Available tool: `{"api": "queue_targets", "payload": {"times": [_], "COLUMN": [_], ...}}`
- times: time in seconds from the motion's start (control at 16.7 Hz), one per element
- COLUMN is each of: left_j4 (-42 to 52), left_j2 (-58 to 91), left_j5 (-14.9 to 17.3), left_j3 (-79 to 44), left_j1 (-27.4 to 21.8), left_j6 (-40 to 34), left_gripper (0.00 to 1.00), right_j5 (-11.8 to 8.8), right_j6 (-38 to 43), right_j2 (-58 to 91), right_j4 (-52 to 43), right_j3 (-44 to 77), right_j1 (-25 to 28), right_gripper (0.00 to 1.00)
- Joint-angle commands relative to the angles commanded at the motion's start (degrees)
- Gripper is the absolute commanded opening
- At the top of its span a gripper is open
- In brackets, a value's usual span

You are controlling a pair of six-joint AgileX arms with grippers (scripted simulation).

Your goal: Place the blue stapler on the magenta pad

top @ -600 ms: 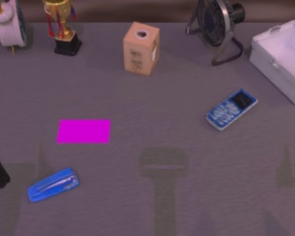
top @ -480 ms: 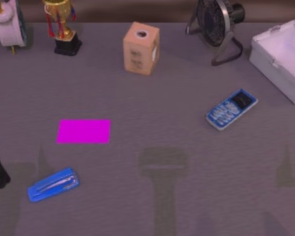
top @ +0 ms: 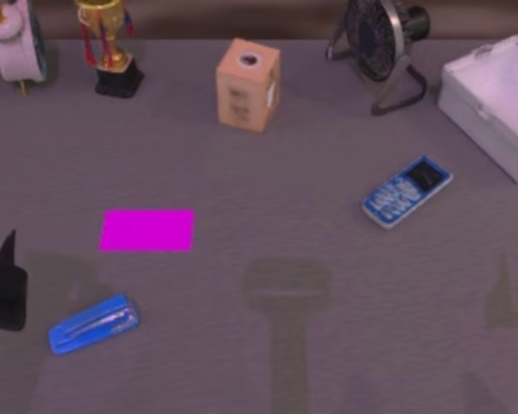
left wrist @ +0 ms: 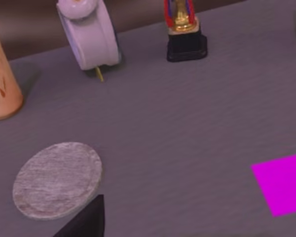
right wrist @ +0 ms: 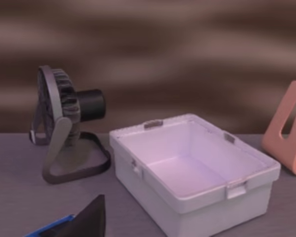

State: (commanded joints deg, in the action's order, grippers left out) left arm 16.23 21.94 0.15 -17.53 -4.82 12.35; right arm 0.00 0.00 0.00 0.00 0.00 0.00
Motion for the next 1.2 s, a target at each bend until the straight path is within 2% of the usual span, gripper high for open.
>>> {"api": "queue_targets", "payload": {"times": [0.36, 0.66, 0.9, 1.2], "left_j4": [21.44, 36.66, 43.85, 45.59], "left_j2": [34.89, 57.22, 68.36, 70.94], "left_j5": [-0.4, -0.44, -0.3, -0.25], "left_j3": [-21.08, -36.74, -45.16, -47.3], "left_j1": [-5.86, -10.24, -12.38, -12.9], "left_j6": [16.05, 27.5, 33.17, 34.59], "left_gripper": [1.0, 1.0, 1.0, 1.0], "right_j5": [0.0, 0.0, 0.0, 0.0], "right_j6": [0.0, 0.0, 0.0, 0.0], "right_j2": [0.0, 0.0, 0.0, 0.0], "right_j4": [0.0, 0.0, 0.0, 0.0], "right_j3": [0.0, 0.0, 0.0, 0.0], "right_j1": [0.0, 0.0, 0.0, 0.0], "right_gripper": [1.0, 1.0, 1.0, 1.0]}}
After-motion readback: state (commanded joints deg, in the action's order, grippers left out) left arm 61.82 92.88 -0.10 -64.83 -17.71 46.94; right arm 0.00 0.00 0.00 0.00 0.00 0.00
